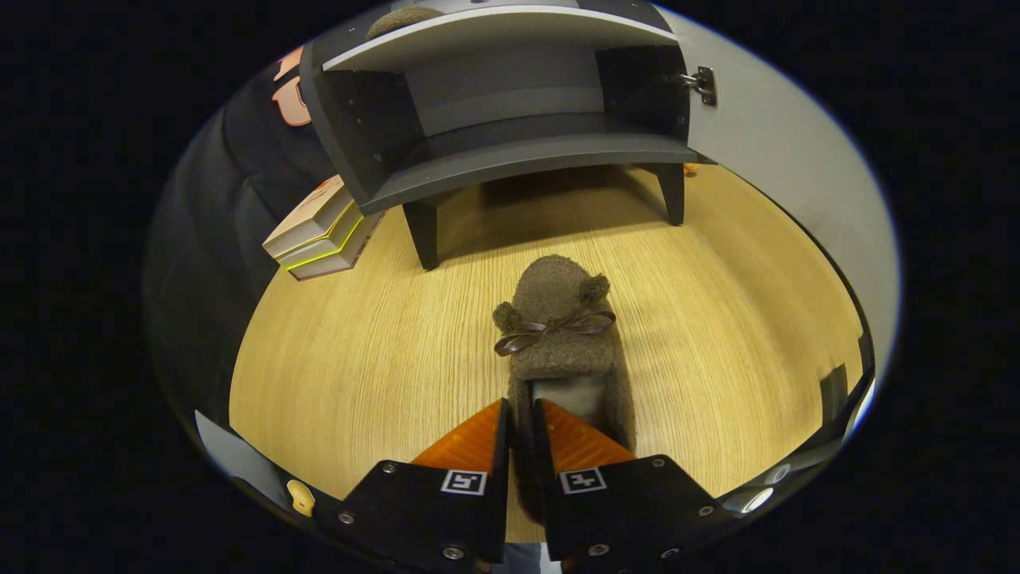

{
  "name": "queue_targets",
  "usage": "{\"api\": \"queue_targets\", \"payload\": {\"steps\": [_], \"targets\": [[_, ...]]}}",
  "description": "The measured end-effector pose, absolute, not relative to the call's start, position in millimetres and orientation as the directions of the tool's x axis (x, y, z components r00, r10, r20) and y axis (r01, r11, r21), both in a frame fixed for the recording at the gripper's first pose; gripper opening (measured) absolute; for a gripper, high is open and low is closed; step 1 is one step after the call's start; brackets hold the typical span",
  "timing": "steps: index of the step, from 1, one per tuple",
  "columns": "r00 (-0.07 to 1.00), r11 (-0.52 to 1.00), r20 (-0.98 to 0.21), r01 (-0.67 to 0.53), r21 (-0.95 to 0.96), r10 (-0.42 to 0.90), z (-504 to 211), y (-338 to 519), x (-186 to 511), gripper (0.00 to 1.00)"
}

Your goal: Open the shoe cabinet door, grab the shoes and put them into the shoe cabinet, then close the shoe cabinet door.

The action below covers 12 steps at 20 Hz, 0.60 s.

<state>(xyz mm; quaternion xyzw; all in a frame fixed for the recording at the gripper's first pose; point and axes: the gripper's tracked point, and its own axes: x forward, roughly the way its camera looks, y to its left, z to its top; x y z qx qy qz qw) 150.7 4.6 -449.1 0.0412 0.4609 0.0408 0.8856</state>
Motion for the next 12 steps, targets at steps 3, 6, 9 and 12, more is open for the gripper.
{"api": "queue_targets", "payload": {"steps": [3, 6, 9, 12], "targets": [[0.588, 0.994, -0.803, -0.026, 0.107, 0.101, -458.2, 7.4, 174.3, 0.2], [0.587, 0.993, -0.802, -0.02, 0.117, 0.106, -466.9, 10.7, 192.0, 0.18], [0.592, 0.991, -0.797, -0.019, 0.134, 0.119, -467.2, 10.6, 196.7, 0.07], [0.591, 0.991, -0.798, -0.02, 0.131, 0.118, -460.4, 6.0, 188.3, 0.05]]}}
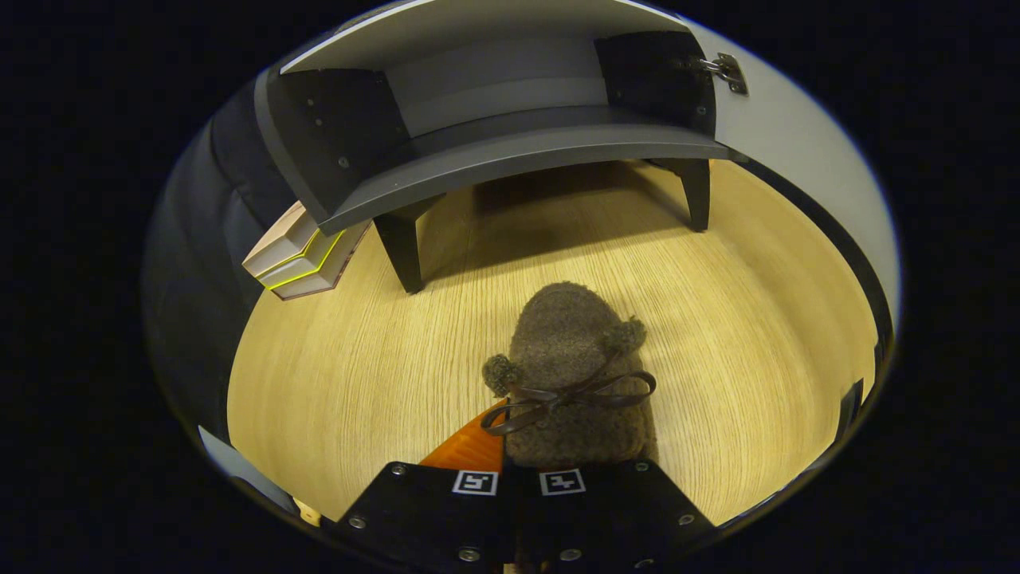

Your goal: Open the shoe cabinet door, grab the shoes and put them into the shoe cabinet, then close the shoe cabinet door.

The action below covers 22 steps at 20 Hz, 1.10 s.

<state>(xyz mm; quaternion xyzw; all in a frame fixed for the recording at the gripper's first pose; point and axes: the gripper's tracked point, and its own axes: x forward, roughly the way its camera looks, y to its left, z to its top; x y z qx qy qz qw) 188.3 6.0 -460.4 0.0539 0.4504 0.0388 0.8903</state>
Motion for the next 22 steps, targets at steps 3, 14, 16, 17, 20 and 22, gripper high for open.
{"api": "queue_targets", "payload": {"steps": [3, 14, 16, 17, 20, 22], "targets": [[0.602, 0.991, -0.79, -0.024, 0.131, 0.119, -438.9, -0.9, 178.6, 0.05], [0.739, 0.99, -0.659, -0.093, 0.104, 0.138, -268.7, -19.8, 183.5, 0.05], [0.77, 0.987, -0.618, -0.103, 0.122, 0.157, -227.4, -20.9, 197.3, 0.05], [0.787, 0.986, -0.595, -0.114, 0.119, 0.163, -206.0, -23.3, 205.7, 0.05], [0.83, 0.988, -0.537, -0.138, 0.071, 0.154, -153.7, -28.9, 233.1, 0.05], [0.851, 0.987, -0.501, -0.147, 0.066, 0.16, -122.3, -27.7, 256.7, 0.05]]}}
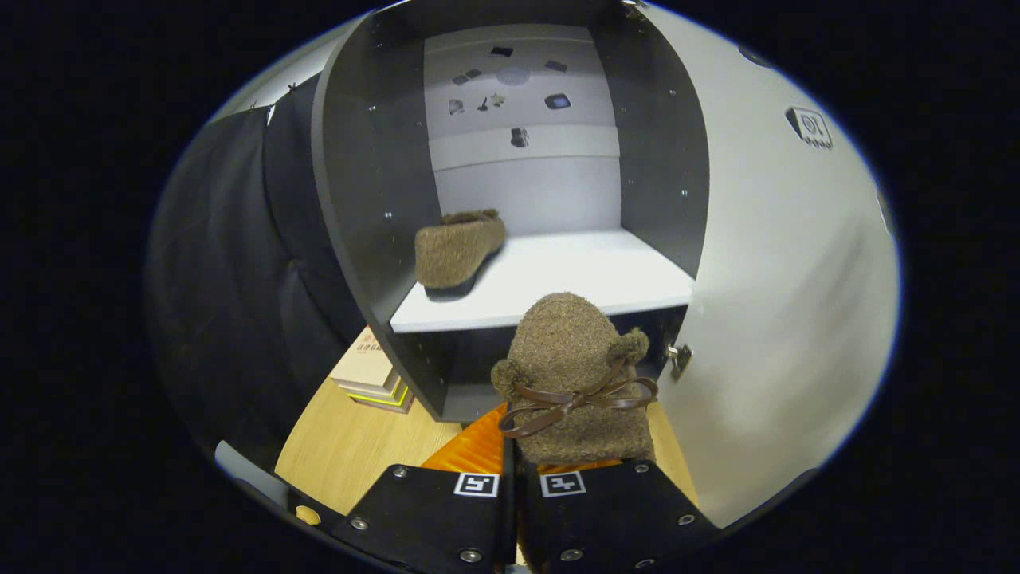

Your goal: Open the shoe cabinet door, grab the shoes and put them into the shoe cabinet, then close the shoe cabinet door.

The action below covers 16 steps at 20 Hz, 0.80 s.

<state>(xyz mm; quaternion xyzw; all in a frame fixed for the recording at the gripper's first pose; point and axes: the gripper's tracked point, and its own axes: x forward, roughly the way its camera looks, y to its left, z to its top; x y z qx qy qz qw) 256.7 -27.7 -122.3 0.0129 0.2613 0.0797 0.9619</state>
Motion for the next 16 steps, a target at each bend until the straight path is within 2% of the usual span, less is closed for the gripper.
{"api": "queue_targets", "payload": {"steps": [8, 16], "targets": [[0.89, 0.987, -0.426, -0.159, 0.037, 0.159, -48.4, -30.9, 366.2, 0.05], [0.869, 0.988, -0.472, -0.145, 0.045, 0.149, -58.0, -30.3, 485.8, 0.05]]}}
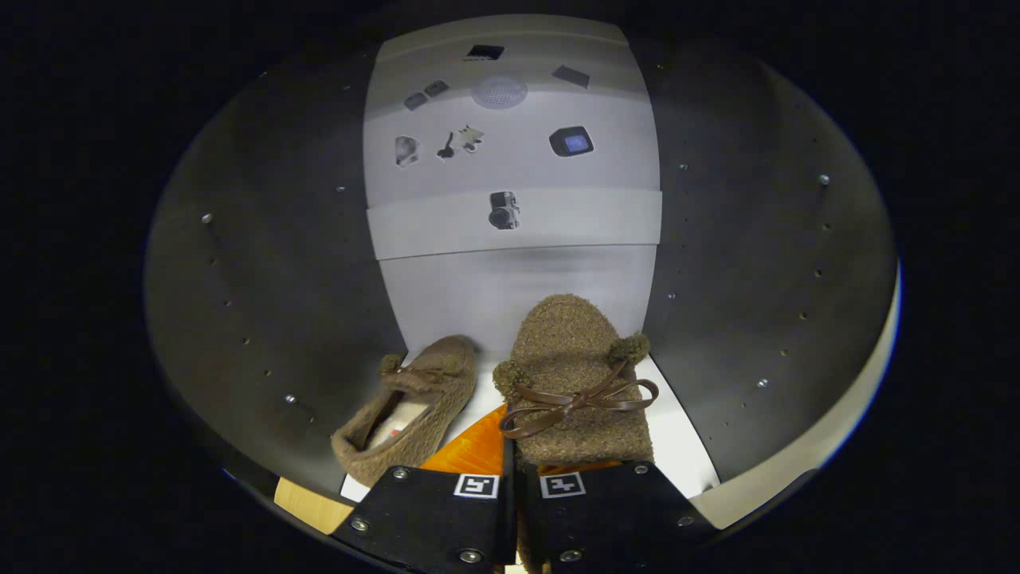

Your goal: Open the shoe cabinet door, grab the shoes and put them into the shoe cabinet, then close the shoe cabinet door.

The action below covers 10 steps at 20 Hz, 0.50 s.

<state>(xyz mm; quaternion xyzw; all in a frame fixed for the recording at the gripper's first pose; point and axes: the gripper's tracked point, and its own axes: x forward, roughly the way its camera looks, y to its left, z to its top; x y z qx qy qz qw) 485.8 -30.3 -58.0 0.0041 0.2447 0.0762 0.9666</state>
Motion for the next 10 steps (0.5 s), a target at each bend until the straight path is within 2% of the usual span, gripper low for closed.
{"api": "queue_targets", "payload": {"steps": [9, 10], "targets": [[0.8, 0.991, -0.585, -0.13, 0.043, 0.13, -119.3, -23.1, 529.6, 0.05], [0.793, 0.99, -0.594, -0.132, 0.051, 0.136, -122.6, -21.1, 530.7, 0.07]]}}
